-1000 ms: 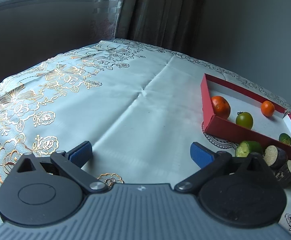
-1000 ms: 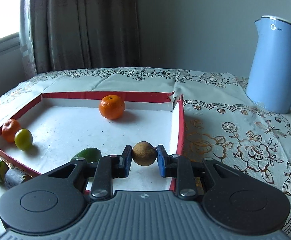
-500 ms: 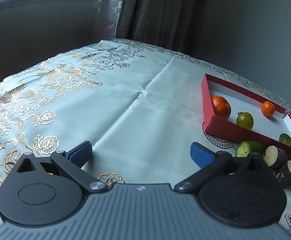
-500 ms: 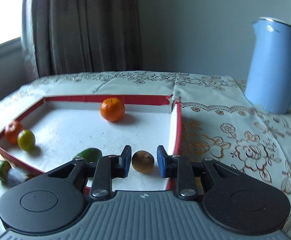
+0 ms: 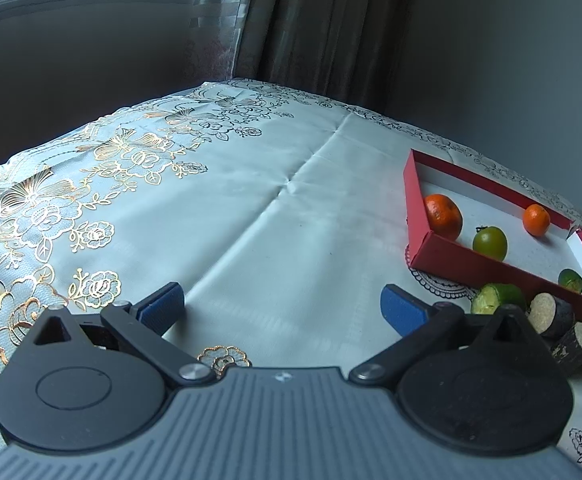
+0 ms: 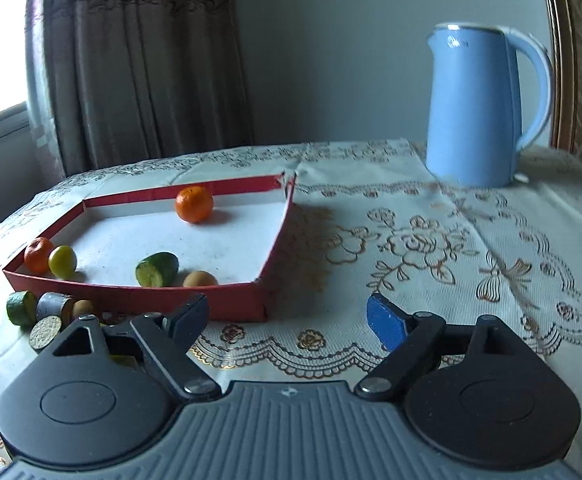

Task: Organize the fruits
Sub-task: 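Carry the kiwi into the red lid and open the right tool, then move the left tool to the green cucumber chunk and grasp it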

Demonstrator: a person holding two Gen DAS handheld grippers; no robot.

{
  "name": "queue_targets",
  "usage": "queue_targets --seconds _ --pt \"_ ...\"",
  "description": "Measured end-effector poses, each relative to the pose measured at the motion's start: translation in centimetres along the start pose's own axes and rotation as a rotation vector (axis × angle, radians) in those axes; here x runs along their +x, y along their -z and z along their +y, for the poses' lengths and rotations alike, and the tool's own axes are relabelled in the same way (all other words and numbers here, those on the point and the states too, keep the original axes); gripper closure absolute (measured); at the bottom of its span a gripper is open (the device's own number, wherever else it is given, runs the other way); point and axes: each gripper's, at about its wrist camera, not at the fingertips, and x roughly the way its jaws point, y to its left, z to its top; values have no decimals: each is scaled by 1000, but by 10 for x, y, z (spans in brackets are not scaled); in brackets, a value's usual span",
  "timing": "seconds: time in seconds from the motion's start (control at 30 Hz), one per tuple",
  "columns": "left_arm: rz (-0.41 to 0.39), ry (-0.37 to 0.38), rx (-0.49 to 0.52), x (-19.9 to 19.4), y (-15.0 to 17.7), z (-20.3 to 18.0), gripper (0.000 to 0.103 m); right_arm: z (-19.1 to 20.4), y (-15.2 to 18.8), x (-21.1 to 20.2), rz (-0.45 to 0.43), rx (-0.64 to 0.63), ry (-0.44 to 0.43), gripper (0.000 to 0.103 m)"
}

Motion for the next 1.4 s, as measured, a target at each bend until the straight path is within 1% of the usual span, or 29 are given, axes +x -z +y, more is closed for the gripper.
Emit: queue_targets --seconds 0.07,0.13,0.2,0.27,0.33,0.4,0.47,0.57,0.73,0.83,1.0,1.07,1.13,1.3,1.4 --pt "-5 7 -1 -2 0 0 0 -4 0 6 34 24 -1 17" --pt "-27 17 12 -5 1 -3 0 -9 1 9 52 56 -6 17" --pt "-57 21 38 -11 2 -8 0 -15 1 12 68 100 -18 17" --pt "-64 40 70 -16 4 -18 0 -21 1 15 83 137 -23 17" --pt "-67 61 107 -21 4 -33 0 -22 2 16 87 150 -25 17" --pt "-73 65 146 -23 2 -51 0 -21 1 16 90 141 -19 16" --pt "-73 47 186 -22 0 -72 0 -20 1 17 92 136 -16 16" --pt "-86 50 247 -18 0 -99 0 -19 1 18 94 132 -17 15" --pt "-75 22 316 -2 4 -128 0 -19 0 20 96 134 -25 12" --pt "-63 3 337 5 7 -134 0 -19 0 20 98 131 -27 11" --pt "-73 10 327 6 8 -132 0 -18 -1 21 101 126 -24 11" --pt "-97 39 322 2 9 -131 0 -18 -1 21 100 128 -26 11" --pt "-100 62 317 0 9 -132 0 -18 -1 21 101 127 -26 11" --pt "-69 61 360 6 15 -138 0 -19 -1 21 100 129 -27 11" --pt "-33 60 369 12 16 -140 0 -19 0 21 100 130 -27 11"
